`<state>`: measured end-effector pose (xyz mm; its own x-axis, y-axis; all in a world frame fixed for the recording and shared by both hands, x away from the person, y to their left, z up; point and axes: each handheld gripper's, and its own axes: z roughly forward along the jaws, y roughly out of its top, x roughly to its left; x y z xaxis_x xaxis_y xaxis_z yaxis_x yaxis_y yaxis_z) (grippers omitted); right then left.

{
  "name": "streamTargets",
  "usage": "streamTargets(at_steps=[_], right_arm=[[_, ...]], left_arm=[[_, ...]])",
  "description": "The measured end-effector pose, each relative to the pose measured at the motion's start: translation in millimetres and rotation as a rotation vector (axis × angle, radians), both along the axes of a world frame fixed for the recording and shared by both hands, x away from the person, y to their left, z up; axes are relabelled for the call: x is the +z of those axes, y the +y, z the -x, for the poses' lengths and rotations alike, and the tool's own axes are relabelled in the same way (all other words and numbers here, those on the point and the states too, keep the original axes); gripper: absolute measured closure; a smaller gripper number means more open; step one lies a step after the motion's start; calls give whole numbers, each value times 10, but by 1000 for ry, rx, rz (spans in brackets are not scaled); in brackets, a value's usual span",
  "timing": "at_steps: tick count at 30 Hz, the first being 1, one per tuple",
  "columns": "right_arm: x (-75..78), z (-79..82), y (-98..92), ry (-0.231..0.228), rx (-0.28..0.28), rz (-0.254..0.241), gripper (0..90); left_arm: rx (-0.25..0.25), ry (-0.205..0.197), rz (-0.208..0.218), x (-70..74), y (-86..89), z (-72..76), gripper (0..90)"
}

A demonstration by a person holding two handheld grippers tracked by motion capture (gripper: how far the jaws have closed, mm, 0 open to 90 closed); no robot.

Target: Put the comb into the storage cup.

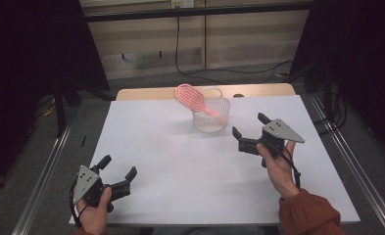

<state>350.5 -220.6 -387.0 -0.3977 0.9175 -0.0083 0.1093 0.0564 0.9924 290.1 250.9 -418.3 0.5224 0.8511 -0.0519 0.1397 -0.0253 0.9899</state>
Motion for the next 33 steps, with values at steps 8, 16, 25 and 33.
streamTargets(at_steps=[8,16,25,33], right_arm=[[-68,155,-181,-4,-43,8,23],[-124,300,-303,-3,-71,10,23],[-168,445,-366,-8,-93,21,24],[-190,562,-400,-9,-99,15,21]], left_arm=[[1,2,-2,-3,-5,-4,30],[-3,-2,-1,1,-14,4,30],[-2,-1,0,1,-7,13,30],[-2,-5,-3,6,0,26,30]])
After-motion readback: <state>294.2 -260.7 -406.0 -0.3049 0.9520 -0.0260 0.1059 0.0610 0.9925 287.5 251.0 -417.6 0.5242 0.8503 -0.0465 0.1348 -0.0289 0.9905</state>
